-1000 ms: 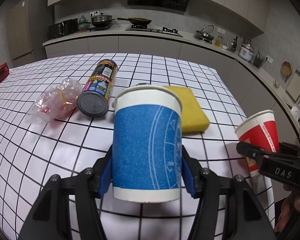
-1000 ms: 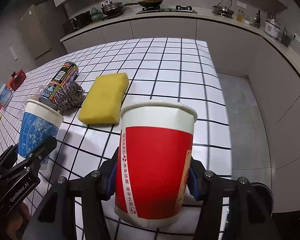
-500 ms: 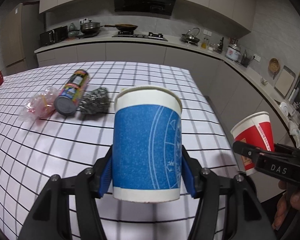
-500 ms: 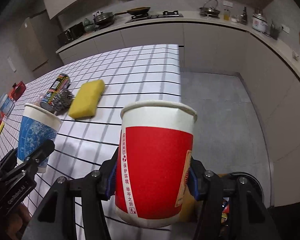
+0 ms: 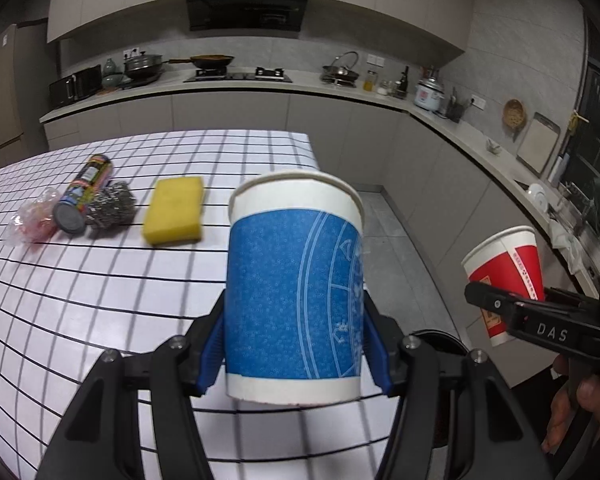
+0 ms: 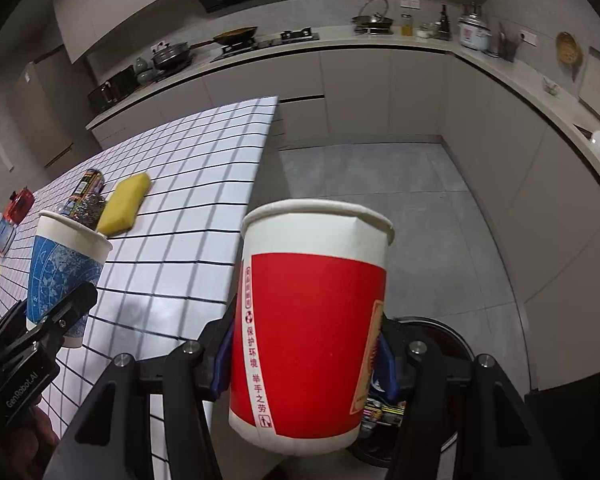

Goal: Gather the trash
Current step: 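Carry the blue cup and red cup over the black bin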

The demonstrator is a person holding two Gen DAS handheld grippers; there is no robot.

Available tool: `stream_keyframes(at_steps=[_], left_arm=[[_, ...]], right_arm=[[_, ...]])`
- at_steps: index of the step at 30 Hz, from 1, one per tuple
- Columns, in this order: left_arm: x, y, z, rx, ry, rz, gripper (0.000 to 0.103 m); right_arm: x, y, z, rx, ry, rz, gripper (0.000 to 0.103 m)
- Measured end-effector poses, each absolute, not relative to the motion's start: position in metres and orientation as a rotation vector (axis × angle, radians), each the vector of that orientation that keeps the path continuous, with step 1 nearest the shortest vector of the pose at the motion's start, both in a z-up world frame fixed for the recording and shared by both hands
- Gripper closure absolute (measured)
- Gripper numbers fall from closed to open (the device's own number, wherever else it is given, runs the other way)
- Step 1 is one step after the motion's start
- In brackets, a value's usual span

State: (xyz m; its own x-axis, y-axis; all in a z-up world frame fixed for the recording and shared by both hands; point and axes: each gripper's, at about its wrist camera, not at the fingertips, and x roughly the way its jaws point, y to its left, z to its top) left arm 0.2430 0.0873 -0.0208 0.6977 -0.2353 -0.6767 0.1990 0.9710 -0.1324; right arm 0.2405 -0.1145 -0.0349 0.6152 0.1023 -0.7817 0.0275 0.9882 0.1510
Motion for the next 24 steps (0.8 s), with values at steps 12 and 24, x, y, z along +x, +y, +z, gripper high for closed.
stream_keyframes(at_steps=[12,24], left_arm=[[0.221,0.017,-0.036,-0.026,0.793,-0.333,0.043],[0.202,-0.063,-0.078,-0.002,0.881,-0.389,0.043]], right_arm=[[0.202,-0.207,-0.058,0.149,0.938,-0.049,0.045],[0.179,-0.272,-0.104,0.100,0.998,-0.024,0.045]])
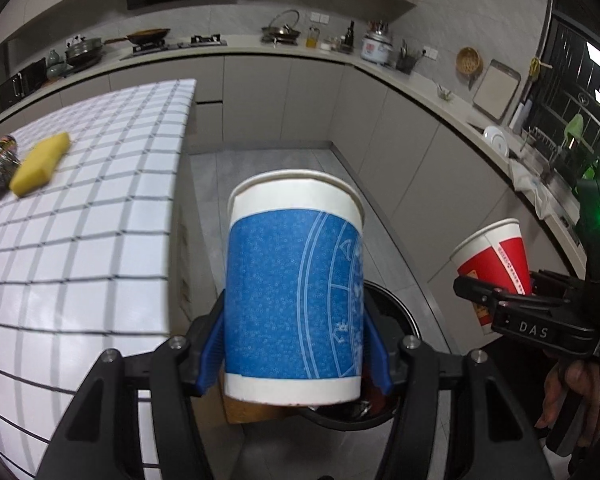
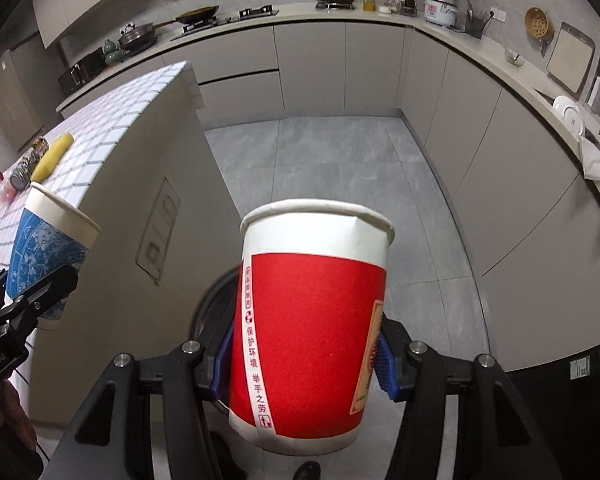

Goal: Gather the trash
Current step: 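Carry the blue cup and red cup over the black bin, then open both tools to drop the cups into the bin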

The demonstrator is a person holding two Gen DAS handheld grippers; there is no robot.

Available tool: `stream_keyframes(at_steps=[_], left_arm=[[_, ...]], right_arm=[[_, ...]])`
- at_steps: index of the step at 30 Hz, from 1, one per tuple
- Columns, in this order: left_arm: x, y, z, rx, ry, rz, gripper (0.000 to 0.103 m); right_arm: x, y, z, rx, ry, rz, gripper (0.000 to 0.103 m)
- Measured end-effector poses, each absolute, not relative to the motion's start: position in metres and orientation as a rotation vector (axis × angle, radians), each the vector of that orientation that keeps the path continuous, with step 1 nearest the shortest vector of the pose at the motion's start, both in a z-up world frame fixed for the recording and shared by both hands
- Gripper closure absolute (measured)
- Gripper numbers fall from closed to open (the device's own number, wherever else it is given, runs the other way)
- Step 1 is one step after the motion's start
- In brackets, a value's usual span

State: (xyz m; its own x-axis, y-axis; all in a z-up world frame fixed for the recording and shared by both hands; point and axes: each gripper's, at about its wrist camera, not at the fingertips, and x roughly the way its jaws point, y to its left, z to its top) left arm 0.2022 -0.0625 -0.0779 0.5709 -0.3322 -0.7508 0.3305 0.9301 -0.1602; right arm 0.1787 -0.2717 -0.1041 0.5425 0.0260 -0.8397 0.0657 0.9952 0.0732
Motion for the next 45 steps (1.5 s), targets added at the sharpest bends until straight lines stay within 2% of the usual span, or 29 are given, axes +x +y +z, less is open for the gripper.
stream_keyframes(at_steps=[9,21,22,23,24,25,39,45], left_arm=[[0.194,-0.095,-0.131,-0.017,0.989,-0.347,0.043],[0.197,-0.118,-0.165,-0.063,1.064,-0.305,0.041],[0.197,-0.121,-0.168,-0.058,1.071,-0.310,0.038],[0.197,-0.124,-0.171,-0.040,1.079,-0.301,0.032],[0.197,-0.125,-0.172,-0.004,1.087,-0.251,0.016],[0.195,-0.120,-0.169,-0.010,1.063,-0.231,0.007],[0.190,-0.114,-0.145,0.023,1.029,-0.170,0.006],[0.182,-0.117,-0.123,0.038,1.001,-0.168,0.006]], right_arm=[[0.183,-0.285,-0.148,-0.011,1.055,0.140,0.044],[0.199,-0.277,-0.222,-0.168,1.128,0.371,0.043],[0.199,-0.274,-0.227,-0.188,1.126,0.403,0.041],[0.200,-0.272,-0.232,-0.221,1.111,0.425,0.035],[0.200,-0.272,-0.237,-0.248,1.097,0.414,0.023],[0.201,-0.273,-0.244,-0.275,1.113,0.381,0.000],[0.191,-0.305,-0.233,-0.131,1.113,0.333,0.000],[0.186,-0.312,-0.199,-0.079,1.076,0.288,0.000]])
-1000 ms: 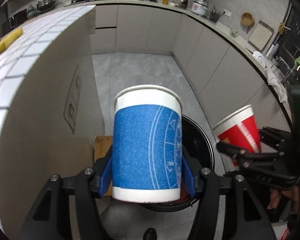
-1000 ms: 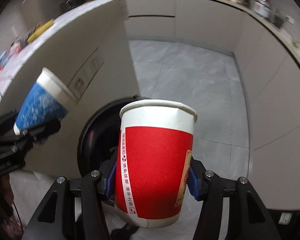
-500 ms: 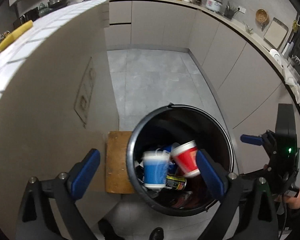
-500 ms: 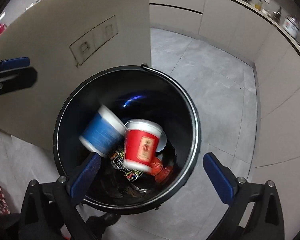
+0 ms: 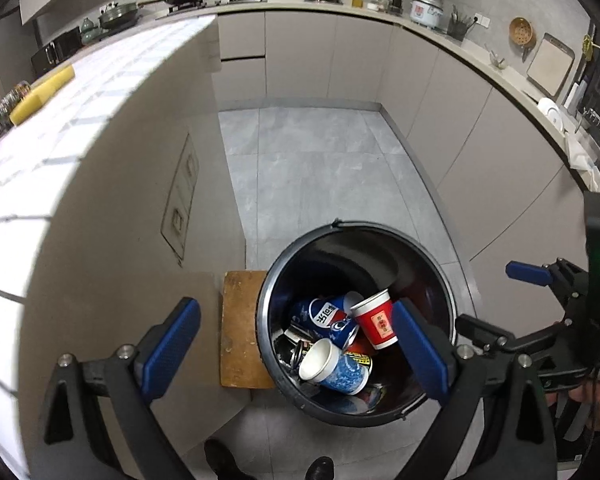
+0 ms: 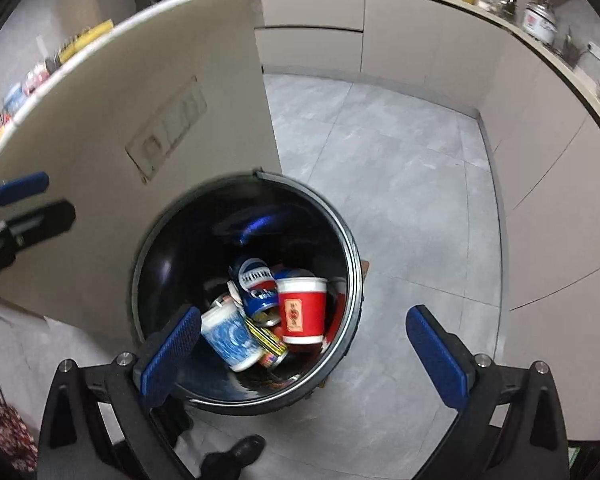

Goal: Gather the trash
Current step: 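Open both tools to drop the cups into the bin, then move both tools back toward the plastic bag and sponge on the island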

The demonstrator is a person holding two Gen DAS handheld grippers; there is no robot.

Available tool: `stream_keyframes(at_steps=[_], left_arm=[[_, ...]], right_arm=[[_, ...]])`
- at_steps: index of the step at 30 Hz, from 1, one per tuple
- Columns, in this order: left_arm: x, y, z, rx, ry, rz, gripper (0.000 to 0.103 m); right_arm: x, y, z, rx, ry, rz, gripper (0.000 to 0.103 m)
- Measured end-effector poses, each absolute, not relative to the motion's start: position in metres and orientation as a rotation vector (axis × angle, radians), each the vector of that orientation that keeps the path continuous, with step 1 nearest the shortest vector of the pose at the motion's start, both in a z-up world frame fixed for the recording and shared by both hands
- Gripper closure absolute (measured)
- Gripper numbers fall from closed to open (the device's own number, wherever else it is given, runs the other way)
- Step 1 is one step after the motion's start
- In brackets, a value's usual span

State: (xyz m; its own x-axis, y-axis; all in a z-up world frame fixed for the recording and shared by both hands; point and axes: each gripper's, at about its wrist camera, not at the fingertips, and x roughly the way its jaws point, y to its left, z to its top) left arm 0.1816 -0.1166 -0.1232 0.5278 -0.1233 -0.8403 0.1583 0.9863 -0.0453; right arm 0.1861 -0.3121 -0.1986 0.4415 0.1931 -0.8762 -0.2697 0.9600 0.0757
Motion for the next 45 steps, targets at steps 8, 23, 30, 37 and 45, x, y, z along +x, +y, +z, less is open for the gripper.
stream_keyframes(at_steps=[8,23,30,37,45], left_arm=[[0.175,-0.098,-0.067,0.011,0.901,-0.141,0.006],[0.165,0.033,-0.029,-0.057,0.794,0.003,0.006],[0.181,0.118,-0.024,-0.098,0.782,0.042,0.006],[0.197,0.203,-0.023,-0.101,0.762,0.085,0.006],[0.234,0.294,-0.025,-0.135,0.748,0.141,0.007]], right_arm=[[0.189,-0.306,-0.136,0.070,0.997,0.239,0.000],[0.204,-0.189,-0.064,-0.008,0.904,0.281,0.000],[0.220,-0.108,-0.041,-0.032,0.882,0.300,0.000],[0.250,-0.012,-0.025,-0.059,0.860,0.327,0.000],[0.295,0.078,-0.027,-0.067,0.877,0.345,0.000]])
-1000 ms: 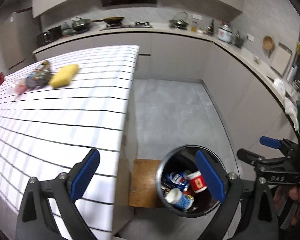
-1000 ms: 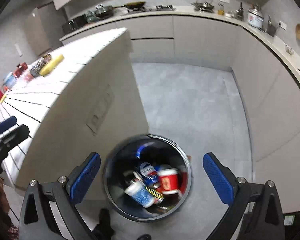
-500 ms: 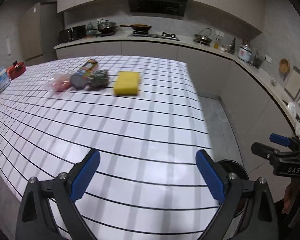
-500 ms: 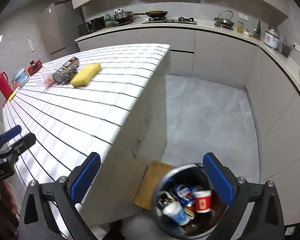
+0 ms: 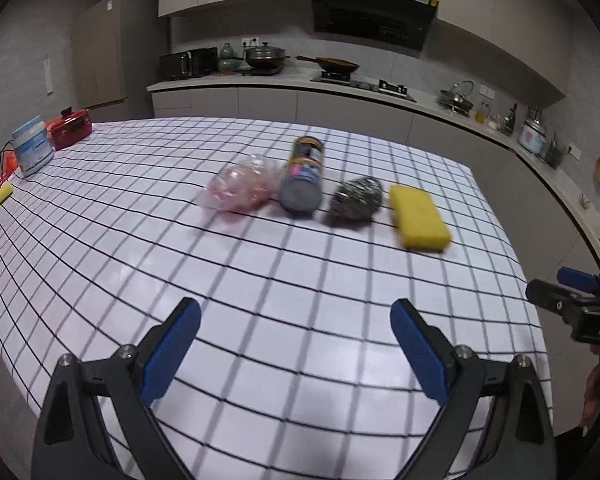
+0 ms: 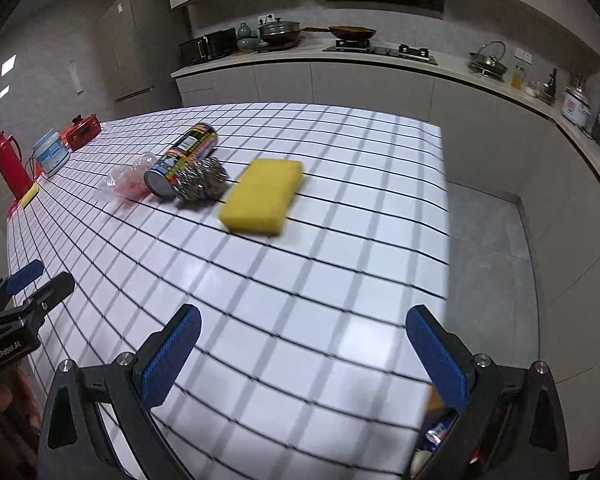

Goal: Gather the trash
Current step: 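Move both tools back toward the plastic bag and sponge on the island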

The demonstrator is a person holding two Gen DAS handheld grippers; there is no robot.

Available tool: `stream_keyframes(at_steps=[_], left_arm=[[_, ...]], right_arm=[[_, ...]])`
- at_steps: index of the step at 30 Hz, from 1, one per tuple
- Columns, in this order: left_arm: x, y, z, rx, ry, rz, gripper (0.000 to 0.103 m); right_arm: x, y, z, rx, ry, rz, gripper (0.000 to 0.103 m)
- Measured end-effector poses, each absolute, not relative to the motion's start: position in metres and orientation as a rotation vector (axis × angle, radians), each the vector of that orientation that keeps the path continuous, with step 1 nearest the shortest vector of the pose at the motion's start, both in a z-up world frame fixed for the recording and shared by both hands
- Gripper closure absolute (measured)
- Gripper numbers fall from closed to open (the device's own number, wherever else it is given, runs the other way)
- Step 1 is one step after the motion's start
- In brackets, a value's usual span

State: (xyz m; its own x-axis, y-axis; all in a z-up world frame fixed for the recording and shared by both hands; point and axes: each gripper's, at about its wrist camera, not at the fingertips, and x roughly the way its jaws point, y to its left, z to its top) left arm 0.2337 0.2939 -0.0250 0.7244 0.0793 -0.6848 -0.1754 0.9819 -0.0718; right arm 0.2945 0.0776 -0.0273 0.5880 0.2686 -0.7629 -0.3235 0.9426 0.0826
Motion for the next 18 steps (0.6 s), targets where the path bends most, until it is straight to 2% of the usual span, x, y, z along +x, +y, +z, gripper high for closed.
stream_keyframes(at_steps=[18], left_arm=[[0.338,0.380,-0.056,-0.119,0.816,0.119,0.011]], right_arm=[[0.380,0.161,-0.064,-0.053,0.956,0.258,0.000]])
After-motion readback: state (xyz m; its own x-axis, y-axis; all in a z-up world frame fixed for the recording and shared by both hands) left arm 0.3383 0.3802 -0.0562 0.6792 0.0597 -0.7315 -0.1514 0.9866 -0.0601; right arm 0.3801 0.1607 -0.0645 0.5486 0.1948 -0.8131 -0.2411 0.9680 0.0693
